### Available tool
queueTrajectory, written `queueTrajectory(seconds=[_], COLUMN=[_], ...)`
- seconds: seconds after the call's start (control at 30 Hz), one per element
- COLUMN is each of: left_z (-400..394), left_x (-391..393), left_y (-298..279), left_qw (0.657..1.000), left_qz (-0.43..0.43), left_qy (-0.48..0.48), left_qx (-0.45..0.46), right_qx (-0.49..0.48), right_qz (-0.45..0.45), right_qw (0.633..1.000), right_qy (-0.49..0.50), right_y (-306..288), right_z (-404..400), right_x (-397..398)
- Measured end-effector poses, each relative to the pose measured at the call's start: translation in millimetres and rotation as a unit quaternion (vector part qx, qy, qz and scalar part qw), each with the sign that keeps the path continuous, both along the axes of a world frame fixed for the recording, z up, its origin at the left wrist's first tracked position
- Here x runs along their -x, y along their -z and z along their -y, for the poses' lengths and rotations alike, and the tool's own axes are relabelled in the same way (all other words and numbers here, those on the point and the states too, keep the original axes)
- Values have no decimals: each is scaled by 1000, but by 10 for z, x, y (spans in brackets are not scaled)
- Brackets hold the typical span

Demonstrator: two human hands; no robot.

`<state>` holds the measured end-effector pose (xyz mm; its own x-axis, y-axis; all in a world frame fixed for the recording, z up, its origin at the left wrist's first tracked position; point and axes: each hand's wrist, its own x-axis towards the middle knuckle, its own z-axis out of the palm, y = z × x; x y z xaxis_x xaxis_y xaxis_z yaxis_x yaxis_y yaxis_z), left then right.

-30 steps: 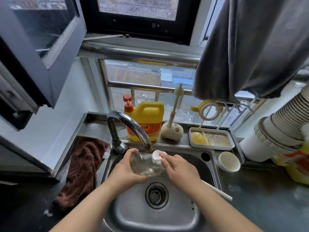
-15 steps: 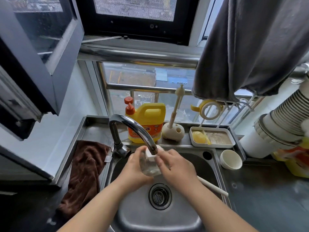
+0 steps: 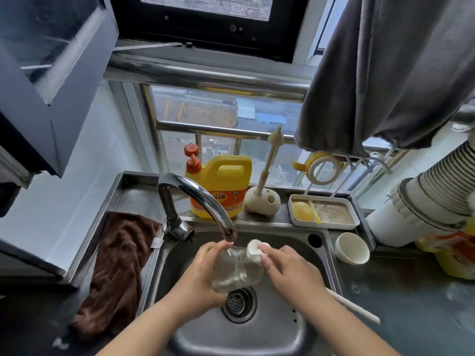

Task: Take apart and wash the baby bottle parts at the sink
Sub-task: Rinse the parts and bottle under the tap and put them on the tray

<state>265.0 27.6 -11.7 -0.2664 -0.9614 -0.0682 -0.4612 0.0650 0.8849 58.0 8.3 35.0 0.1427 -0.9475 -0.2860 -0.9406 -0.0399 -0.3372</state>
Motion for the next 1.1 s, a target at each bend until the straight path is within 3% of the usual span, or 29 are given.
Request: queueTrajectory(seconds=[0.17, 0.27, 0.37, 0.43, 0.5, 0.57, 0.67, 0.8, 0.87, 0.97, 1.03, 1.1], left_z=[-75, -149, -222, -236, -246, -282, -322, -281, -254, -203, -181, -170], left_x=[88, 42, 11, 18, -12, -58, -90, -88, -85, -103, -137, -140], left_y=[36, 46, 72, 87, 103, 77, 10, -104, -137, -87, -48, -11], left_qw=[999, 999, 999, 997, 994, 994, 979, 889, 869, 886, 916, 952], left_qz=[9, 18, 27, 16, -3, -48, -141, -328, -341, -294, -233, -157], left_qy=[-1, -3, -24, -61, -92, -97, -110, -161, -162, -182, -196, -179], left_qx=[37, 41, 39, 50, 61, 15, -102, -276, -318, -309, -259, -194], right_qx=[3, 8, -29, -40, -60, -104, -133, -145, -126, -95, -71, -37], right_qz=[78, 56, 32, 80, 211, 371, 478, 521, 520, 436, 267, 91], right_qw=[997, 997, 999, 996, 975, 922, 867, 841, 844, 895, 961, 995], right_qy=[-23, -60, -16, -1, 22, 45, 47, 33, 33, 5, -23, -30], right_y=[-45, -30, 32, 34, 19, 13, 1, 61, 107, 122, 68, 17], right_z=[75, -31, 39, 65, 61, 58, 68, 25, -13, -79, -86, -37], right_x=[-163, -69, 40, -38, -164, -227, -239, -264, -256, -238, -210, -194])
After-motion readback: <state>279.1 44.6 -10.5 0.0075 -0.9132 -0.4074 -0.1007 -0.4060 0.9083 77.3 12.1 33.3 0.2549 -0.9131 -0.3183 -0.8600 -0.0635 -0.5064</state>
